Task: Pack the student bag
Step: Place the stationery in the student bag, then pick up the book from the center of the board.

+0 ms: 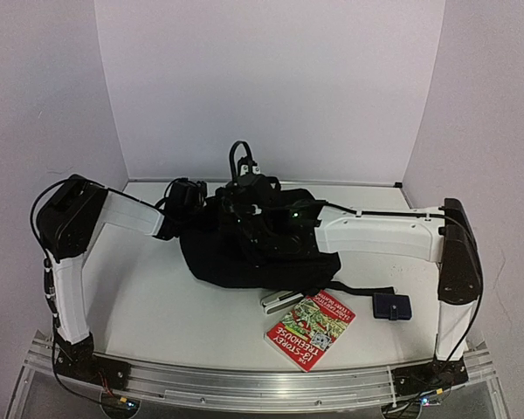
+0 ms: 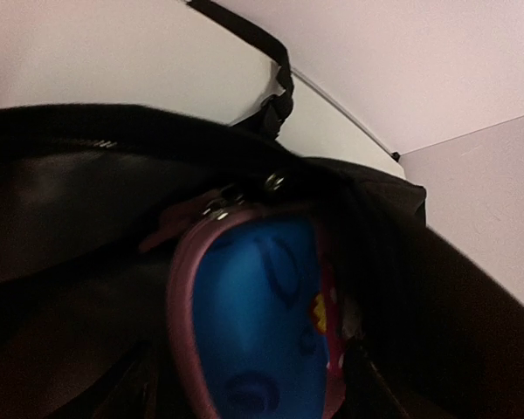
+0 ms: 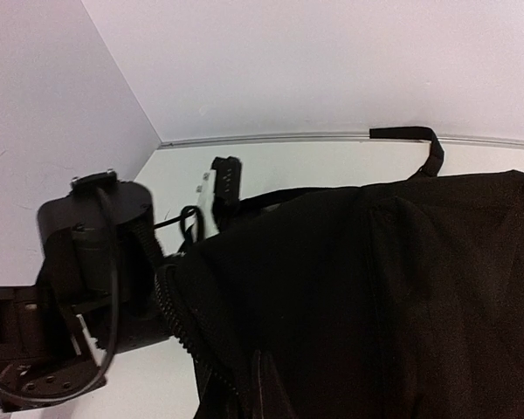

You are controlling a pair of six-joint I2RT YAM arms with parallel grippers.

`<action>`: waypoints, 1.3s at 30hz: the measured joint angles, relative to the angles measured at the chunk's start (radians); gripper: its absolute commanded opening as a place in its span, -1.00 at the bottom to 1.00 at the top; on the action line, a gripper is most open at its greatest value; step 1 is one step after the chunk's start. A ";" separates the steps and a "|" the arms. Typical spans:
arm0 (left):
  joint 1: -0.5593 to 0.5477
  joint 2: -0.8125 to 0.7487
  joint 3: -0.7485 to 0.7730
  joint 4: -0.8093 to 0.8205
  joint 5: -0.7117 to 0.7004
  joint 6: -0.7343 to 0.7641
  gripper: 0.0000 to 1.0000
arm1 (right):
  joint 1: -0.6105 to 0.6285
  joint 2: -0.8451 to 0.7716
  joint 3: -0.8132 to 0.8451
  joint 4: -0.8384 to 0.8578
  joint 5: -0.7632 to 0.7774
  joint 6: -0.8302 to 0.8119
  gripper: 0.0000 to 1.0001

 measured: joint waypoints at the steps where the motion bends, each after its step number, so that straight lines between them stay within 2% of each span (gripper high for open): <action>1: 0.003 -0.049 -0.041 -0.027 -0.008 0.013 0.65 | 0.000 -0.006 -0.007 0.000 0.003 0.000 -0.89; 3: 0.014 -0.158 -0.116 -0.075 -0.020 0.030 0.72 | 0.002 -0.013 -0.020 0.000 0.006 0.000 -0.63; 4: 0.024 -0.223 -0.150 -0.099 -0.027 0.040 0.74 | 0.002 -0.014 -0.023 0.001 0.005 -0.001 -0.38; 5: 0.036 -0.289 -0.184 -0.124 -0.032 0.046 0.75 | 0.003 -0.015 -0.026 0.001 0.004 -0.005 -0.01; 7: 0.066 -0.396 -0.224 -0.166 -0.033 0.059 0.77 | 0.007 -0.016 -0.035 0.004 -0.003 -0.007 0.42; 11: 0.155 -0.619 -0.301 -0.290 -0.037 0.082 0.82 | 0.013 -0.051 -0.090 0.002 -0.027 -0.020 0.77; 13: 0.186 -0.697 -0.328 -0.350 -0.049 0.099 0.82 | 0.016 -0.093 -0.141 0.003 -0.035 -0.029 0.89; 18: 0.188 -0.825 -0.368 -0.496 -0.004 0.156 0.77 | 0.000 -0.243 -0.280 -0.018 -0.074 -0.015 0.97; 21: 0.168 -0.851 -0.395 -0.530 0.040 0.174 0.75 | -0.060 -0.335 -0.370 -0.030 -0.128 0.025 0.97; 29: -0.013 -0.865 -0.527 -0.553 0.119 0.166 0.67 | -0.289 -0.508 -0.747 -0.059 -0.299 0.188 0.89; 34: -0.094 -0.871 -0.588 -0.536 0.134 0.127 0.66 | -0.303 -0.567 -0.925 -0.095 -0.375 0.280 0.79; 39: -0.127 -0.868 -0.623 -0.505 0.148 0.088 0.63 | -0.303 -0.633 -1.015 -0.105 -0.422 0.347 0.69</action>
